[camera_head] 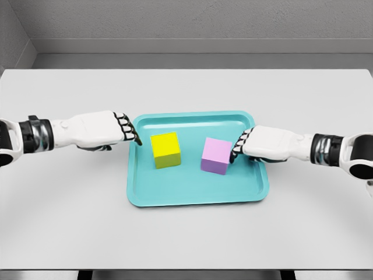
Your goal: Push two cubes
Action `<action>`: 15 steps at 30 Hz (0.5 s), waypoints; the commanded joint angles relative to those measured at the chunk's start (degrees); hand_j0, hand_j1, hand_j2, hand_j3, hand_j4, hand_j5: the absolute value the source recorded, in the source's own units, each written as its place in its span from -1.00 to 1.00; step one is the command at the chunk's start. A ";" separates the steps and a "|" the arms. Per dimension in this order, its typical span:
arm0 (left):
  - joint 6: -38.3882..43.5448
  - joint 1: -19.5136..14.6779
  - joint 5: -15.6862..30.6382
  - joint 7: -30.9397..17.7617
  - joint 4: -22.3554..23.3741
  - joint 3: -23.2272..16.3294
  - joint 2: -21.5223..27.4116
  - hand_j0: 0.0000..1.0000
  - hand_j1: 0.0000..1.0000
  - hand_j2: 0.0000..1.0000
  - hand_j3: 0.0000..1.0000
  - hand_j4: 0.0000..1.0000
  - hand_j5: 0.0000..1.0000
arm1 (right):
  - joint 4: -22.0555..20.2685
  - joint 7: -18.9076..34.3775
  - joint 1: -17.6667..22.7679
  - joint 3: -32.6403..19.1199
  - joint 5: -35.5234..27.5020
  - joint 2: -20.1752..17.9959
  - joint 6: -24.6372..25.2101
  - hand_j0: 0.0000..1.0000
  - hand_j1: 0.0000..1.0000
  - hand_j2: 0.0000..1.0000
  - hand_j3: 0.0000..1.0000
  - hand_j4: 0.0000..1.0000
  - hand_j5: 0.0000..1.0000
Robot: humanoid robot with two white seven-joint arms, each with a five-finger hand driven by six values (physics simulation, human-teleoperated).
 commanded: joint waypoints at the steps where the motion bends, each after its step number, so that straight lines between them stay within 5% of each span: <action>1: 0.11 0.00 0.19 0.03 -0.37 -0.06 -0.82 0.55 0.55 0.55 0.55 0.55 0.55 | -0.69 0.00 0.00 0.29 -0.29 0.14 0.13 0.20 0.20 0.20 0.20 0.20 0.20; 15: 0.11 -0.18 -0.07 -0.76 -0.28 -0.50 -2.57 0.55 0.55 0.55 0.55 0.55 0.55 | 1.24 -0.09 -0.44 1.34 0.15 0.84 0.13 0.20 0.20 0.20 0.20 0.20 0.20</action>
